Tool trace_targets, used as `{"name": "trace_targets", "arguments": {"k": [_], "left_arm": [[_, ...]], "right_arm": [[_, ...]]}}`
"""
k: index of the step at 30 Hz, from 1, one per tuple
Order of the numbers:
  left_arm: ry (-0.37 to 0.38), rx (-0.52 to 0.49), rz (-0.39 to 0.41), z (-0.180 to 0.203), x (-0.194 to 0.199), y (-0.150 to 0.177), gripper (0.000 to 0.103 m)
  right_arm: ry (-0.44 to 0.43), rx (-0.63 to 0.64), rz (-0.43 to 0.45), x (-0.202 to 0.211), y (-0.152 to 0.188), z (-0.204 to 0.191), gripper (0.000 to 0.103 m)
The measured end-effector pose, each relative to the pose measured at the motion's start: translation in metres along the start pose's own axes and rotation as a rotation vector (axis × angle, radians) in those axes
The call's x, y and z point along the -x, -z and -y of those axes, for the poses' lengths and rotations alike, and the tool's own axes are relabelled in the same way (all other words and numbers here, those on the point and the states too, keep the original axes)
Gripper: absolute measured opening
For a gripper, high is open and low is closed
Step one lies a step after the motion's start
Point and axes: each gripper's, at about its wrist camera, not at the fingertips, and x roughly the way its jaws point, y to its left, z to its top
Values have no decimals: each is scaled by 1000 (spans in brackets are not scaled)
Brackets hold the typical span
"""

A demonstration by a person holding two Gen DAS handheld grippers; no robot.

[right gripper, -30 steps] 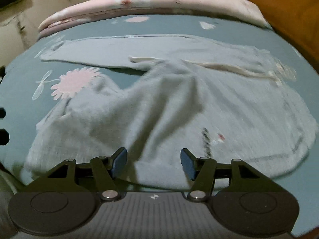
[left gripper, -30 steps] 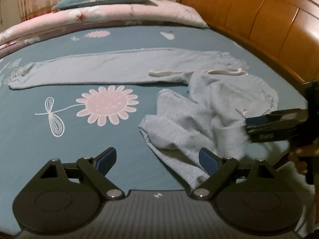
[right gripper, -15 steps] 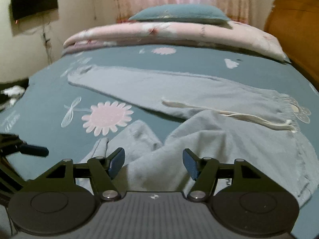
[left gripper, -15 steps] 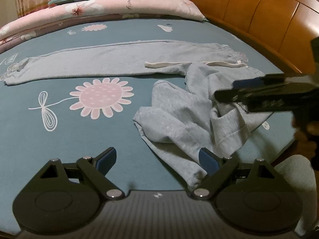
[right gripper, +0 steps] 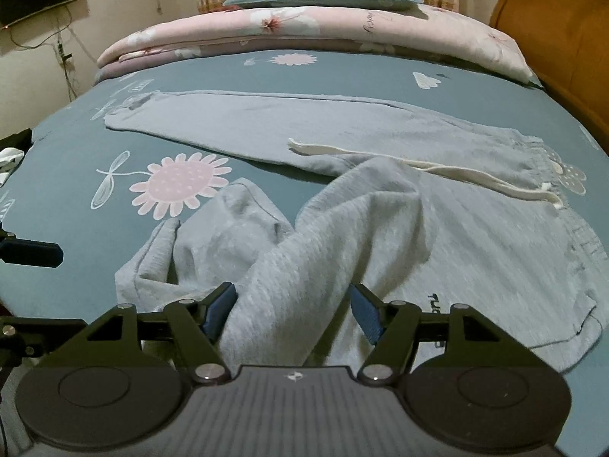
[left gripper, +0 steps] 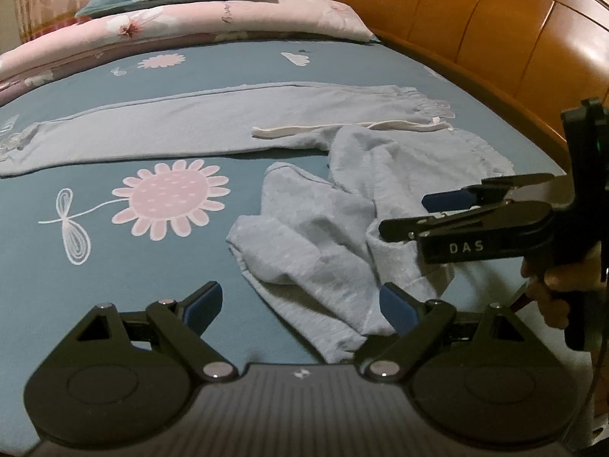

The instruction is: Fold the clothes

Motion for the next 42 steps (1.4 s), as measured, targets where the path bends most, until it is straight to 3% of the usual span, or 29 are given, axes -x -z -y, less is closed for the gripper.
{"name": "trace_targets", "arguments": {"k": [18, 26, 30, 34, 36, 42], "left_arm": [[23, 16, -12, 4, -11, -7, 90], [19, 20, -8, -2, -11, -7, 90], [25, 22, -5, -8, -10, -6, 90], [26, 30, 2, -15, -8, -4, 90], [18, 42, 11, -23, -5, -2, 90], [-28, 129, 24, -62, 6, 6, 90]], "right_arm": [[24, -42, -16, 0, 11, 18, 74], [74, -50, -58, -3, 21, 37, 78], [74, -25, -17, 8, 12, 31, 78], [48, 36, 50, 23, -9, 12, 78], [-7, 64, 73, 27, -19, 0, 77], [-142, 198, 39, 10, -40, -49, 77]]}}
